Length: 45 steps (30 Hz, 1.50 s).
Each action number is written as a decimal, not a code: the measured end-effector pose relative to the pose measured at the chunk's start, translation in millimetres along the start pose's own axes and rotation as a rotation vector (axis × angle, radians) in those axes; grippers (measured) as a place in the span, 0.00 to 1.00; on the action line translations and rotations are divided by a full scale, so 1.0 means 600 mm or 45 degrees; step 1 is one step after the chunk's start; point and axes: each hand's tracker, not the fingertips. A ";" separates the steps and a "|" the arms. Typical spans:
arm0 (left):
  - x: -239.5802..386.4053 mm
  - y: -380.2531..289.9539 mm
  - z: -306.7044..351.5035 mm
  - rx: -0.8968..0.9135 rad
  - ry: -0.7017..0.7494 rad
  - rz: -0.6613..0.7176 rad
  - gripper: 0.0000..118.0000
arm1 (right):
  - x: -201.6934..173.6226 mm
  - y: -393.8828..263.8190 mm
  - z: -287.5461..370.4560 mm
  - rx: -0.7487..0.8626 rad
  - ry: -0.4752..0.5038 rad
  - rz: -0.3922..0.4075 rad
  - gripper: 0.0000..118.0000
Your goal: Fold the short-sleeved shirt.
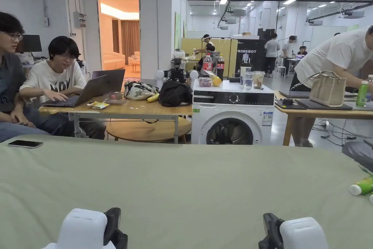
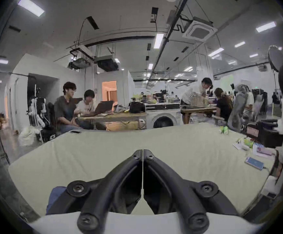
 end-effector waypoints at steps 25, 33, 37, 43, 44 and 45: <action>-0.008 0.009 0.055 0.114 -0.049 0.134 1.00 | -0.004 0.006 0.033 0.013 0.008 -0.167 0.87; -0.022 0.008 0.066 0.083 -0.055 0.121 1.00 | -0.006 0.004 0.035 -0.010 -0.064 -0.153 0.88; -0.022 0.010 0.071 0.082 -0.047 0.102 1.00 | 0.002 0.008 0.033 -0.040 -0.060 -0.238 0.88; -0.019 0.014 0.064 0.030 -0.008 0.106 1.00 | 0.000 0.011 0.031 -0.062 0.036 -0.294 0.88; -0.019 0.017 0.059 0.001 -0.010 0.118 1.00 | 0.001 0.012 0.029 -0.070 0.058 -0.318 0.88; -0.017 0.017 0.056 -0.011 -0.008 0.115 1.00 | 0.003 0.013 0.027 -0.076 0.081 -0.360 0.88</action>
